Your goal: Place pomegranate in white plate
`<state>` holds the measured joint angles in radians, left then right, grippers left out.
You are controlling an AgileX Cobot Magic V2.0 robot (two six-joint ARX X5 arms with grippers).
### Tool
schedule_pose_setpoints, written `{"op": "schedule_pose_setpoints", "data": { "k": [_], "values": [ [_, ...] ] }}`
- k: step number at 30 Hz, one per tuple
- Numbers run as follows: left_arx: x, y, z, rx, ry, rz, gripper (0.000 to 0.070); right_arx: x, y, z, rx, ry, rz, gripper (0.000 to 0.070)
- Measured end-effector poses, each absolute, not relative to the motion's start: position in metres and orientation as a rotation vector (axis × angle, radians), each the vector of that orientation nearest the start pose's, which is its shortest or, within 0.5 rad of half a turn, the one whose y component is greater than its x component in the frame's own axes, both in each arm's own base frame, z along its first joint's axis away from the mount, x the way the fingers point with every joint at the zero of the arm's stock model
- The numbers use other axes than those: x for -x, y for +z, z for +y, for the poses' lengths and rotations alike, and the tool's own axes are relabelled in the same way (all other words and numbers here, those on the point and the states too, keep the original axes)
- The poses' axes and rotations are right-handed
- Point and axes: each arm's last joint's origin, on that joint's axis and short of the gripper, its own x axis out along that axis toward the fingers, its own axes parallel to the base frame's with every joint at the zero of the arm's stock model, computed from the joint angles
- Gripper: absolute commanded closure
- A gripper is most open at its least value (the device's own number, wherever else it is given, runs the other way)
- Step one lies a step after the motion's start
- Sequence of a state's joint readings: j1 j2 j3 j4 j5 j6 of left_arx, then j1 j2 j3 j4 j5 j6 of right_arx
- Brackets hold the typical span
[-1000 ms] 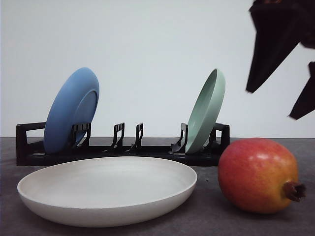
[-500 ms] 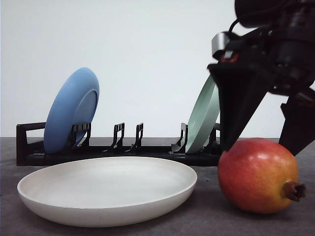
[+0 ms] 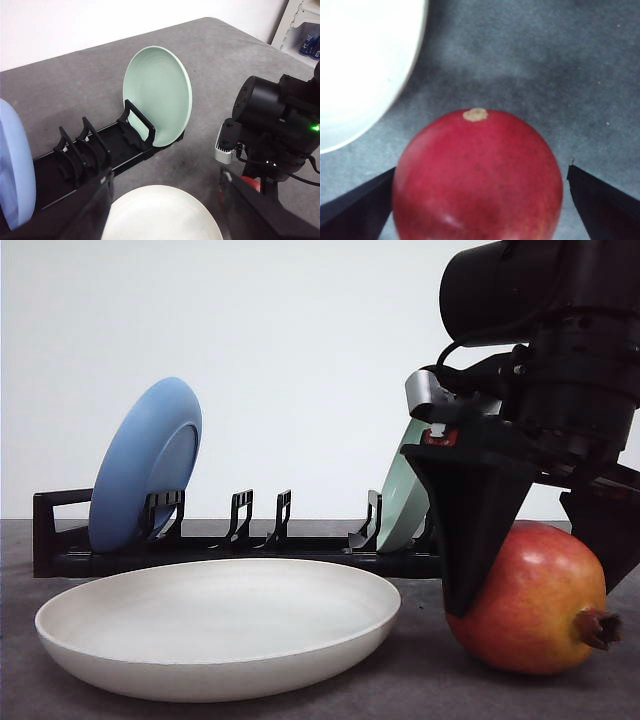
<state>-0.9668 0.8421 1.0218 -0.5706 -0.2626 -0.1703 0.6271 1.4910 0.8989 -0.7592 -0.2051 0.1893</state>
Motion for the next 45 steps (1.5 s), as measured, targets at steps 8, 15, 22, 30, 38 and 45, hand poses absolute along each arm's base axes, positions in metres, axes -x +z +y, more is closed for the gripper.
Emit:
{"op": "schedule_pose_setpoints", "data": {
  "k": [8,15,22,30,38,45],
  "values": [
    [-0.099,0.367,-0.130,-0.068,-0.663,0.383,0.0305,-0.204,0.187,0.155,0.145,0.557,1.419,0.0293],
    [-0.099,0.367,-0.130,-0.068,-0.663,0.383,0.0305,-0.213,0.236,0.158,0.169,0.512,1.279,0.0293],
    [-0.099,0.367,-0.130,-0.068,-0.663,0.383,0.0305,-0.224,0.293,0.178,0.108,0.627,1.049,0.0292],
    [-0.099,0.367,-0.130,-0.068,-0.663,0.383,0.0305,-0.230,0.282,0.217,0.060,0.821,0.974,0.0291],
    [-0.099,0.367,-0.130,-0.068,-0.663,0.383,0.0305,-0.233,0.239,0.258,0.110,0.891,1.045,0.0279],
    [-0.099,0.367,-0.130,-0.068,-0.663,0.383,0.0305,-0.231,0.206,0.275,0.162,0.895,1.140,0.0277]
  ]
}}
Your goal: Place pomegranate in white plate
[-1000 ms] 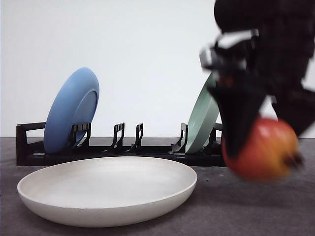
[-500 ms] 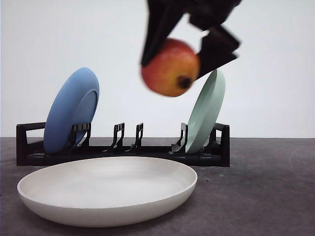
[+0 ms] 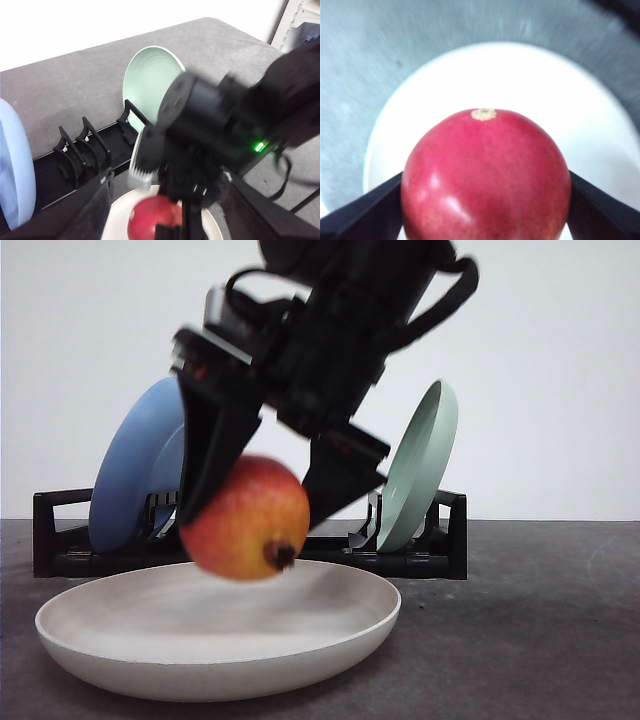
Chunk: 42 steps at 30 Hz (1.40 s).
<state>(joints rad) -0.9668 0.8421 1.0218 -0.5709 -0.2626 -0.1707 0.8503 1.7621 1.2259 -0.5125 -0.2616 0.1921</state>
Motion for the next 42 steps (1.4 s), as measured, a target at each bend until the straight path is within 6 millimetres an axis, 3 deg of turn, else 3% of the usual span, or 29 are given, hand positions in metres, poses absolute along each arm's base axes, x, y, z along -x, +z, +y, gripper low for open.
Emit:
{"op": "schedule_pose_setpoints", "data": {
  "k": [5,9,20,36,42],
  "values": [
    [-0.099,0.367,-0.130,-0.068,-0.663,0.383,0.0306,-0.228,0.198,0.280,0.180,0.900,1.164,0.0266],
    [-0.099,0.367,-0.130,-0.066,-0.663,0.384,0.0305,-0.225,0.197,0.280,0.192,0.898,1.184,0.0217],
    [-0.099,0.367,-0.130,-0.066,-0.663,0.384,0.0306,-0.223,0.195,0.279,0.207,0.889,1.217,0.0198],
    [-0.099,0.367,-0.130,-0.066,-0.663,0.385,0.0306,-0.219,0.179,0.283,0.275,0.835,1.271,0.0004],
    [-0.099,0.367,-0.130,-0.066,-0.663,0.385,0.0305,-0.219,0.186,0.282,0.295,0.820,1.274,0.0000]
  ]
}}
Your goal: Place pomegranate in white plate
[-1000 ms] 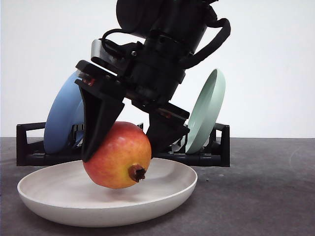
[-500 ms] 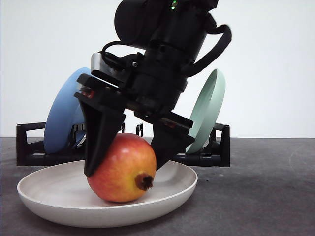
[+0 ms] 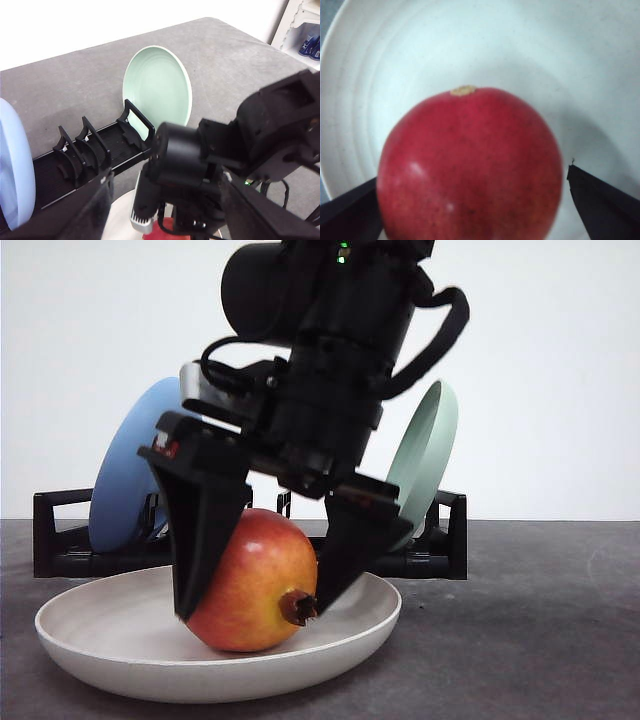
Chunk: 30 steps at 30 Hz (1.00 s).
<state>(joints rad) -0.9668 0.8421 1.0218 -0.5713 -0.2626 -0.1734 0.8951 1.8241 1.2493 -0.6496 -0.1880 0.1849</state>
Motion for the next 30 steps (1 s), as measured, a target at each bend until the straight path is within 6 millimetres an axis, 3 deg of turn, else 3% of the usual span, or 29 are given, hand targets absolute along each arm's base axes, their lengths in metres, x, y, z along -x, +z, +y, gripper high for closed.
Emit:
{"op": "schedule_pose_setpoints", "data": {
  "k": [11,22,30],
  "values": [
    [-0.099,0.367,-0.130,-0.066,-0.663,0.385,0.0305,-0.213,0.266,0.267,0.333,0.812,1.119,0.0000],
    [-0.099,0.367,-0.130,-0.066,-0.663,0.385,0.0305,-0.170,0.351,0.202,0.291,0.821,0.920,0.0000],
    [-0.099,0.366,-0.130,-0.069,-0.662,0.389,0.0305,-0.137,0.381,0.163,0.279,0.845,0.861,0.0013]
  ]
}}
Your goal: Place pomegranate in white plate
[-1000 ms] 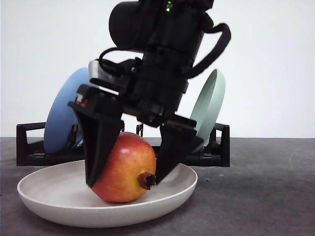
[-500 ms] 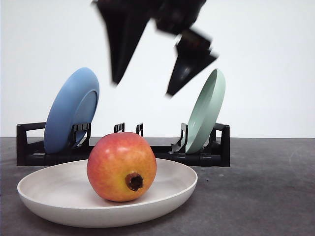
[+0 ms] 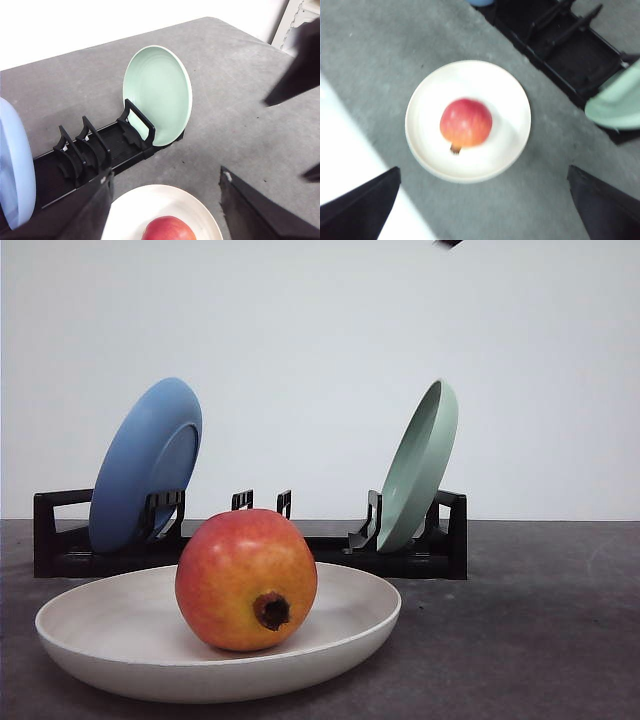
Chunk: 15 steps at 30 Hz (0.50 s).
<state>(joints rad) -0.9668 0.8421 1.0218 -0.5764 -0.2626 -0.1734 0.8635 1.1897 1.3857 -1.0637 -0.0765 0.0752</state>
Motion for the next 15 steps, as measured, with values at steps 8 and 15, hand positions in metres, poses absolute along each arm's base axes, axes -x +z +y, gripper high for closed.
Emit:
{"op": "schedule_pose_setpoints", "data": {
  "k": [8,15],
  "values": [
    [-0.098,0.364,-0.129,-0.085,-0.659,0.411,0.0306,-0.131,0.372,0.158,0.281,0.869,0.902,0.0066],
    [-0.098,0.363,-0.129,-0.090,-0.657,0.419,0.0510,-0.132,0.369,0.159,0.283,0.867,0.907,0.0554]
  ]
}}
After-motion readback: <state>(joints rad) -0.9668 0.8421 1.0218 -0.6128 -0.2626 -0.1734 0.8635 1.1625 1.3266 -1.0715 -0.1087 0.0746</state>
